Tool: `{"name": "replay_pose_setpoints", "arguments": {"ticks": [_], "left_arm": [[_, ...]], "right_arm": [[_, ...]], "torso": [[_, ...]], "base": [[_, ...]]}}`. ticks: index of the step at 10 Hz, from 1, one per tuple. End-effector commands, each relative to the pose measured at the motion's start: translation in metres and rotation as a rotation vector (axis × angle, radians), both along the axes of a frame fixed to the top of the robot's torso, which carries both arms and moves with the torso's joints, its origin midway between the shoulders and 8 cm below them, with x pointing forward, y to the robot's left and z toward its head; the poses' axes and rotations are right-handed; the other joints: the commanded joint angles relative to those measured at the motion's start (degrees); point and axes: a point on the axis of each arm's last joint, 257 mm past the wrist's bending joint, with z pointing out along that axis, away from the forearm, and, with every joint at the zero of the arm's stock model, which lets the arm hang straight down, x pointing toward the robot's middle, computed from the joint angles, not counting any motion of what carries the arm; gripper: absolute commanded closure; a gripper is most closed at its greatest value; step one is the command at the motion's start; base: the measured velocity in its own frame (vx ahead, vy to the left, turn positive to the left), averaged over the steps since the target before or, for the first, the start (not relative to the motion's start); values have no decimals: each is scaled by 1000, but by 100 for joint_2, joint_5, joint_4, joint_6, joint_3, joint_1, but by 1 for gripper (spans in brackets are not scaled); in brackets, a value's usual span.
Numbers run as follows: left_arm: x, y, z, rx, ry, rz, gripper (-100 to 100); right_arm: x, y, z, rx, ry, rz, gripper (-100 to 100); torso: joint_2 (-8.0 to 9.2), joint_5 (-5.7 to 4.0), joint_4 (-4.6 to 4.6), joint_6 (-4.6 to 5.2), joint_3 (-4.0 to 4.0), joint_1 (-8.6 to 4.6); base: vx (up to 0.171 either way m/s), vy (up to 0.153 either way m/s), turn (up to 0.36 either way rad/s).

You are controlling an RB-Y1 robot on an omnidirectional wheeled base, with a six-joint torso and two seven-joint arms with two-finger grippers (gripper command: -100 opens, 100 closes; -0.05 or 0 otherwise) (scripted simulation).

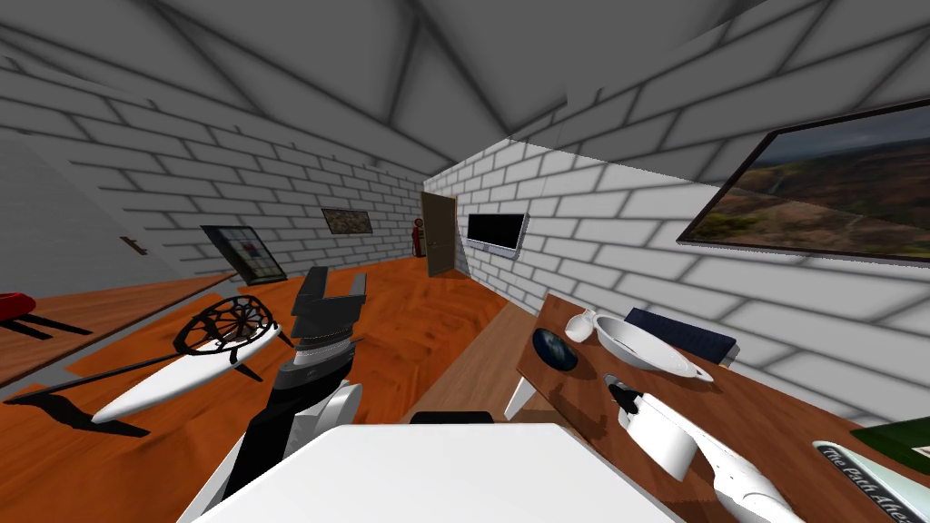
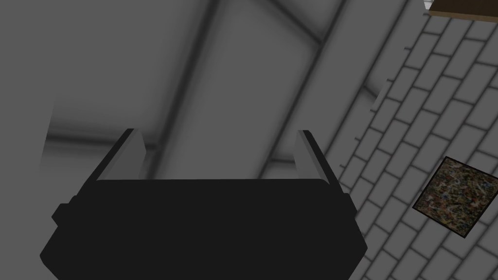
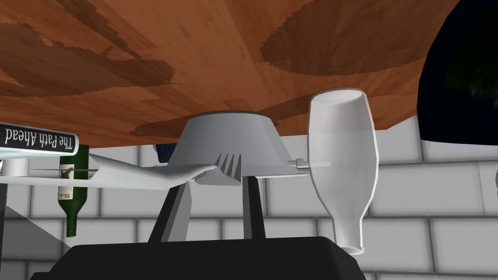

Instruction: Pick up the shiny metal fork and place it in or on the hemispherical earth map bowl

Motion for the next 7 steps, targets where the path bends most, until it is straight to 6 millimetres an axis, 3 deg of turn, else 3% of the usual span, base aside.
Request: {"name": "replay_pose_setpoints", "arguments": {"ticks": [1,7], "left_arm": [[0,0,0,0,0,0,0],[0,0,0,0,0,0,0]], "right_arm": [[17,1,20,-20,-24,14,100],[53,13,75,-53,-74,52,100]], "torso": [[0,0,0,0,0,0],[-9,-5,-6,-3,-7,-2]], "base": [[61,96,-69],[69,82,-53]]}}
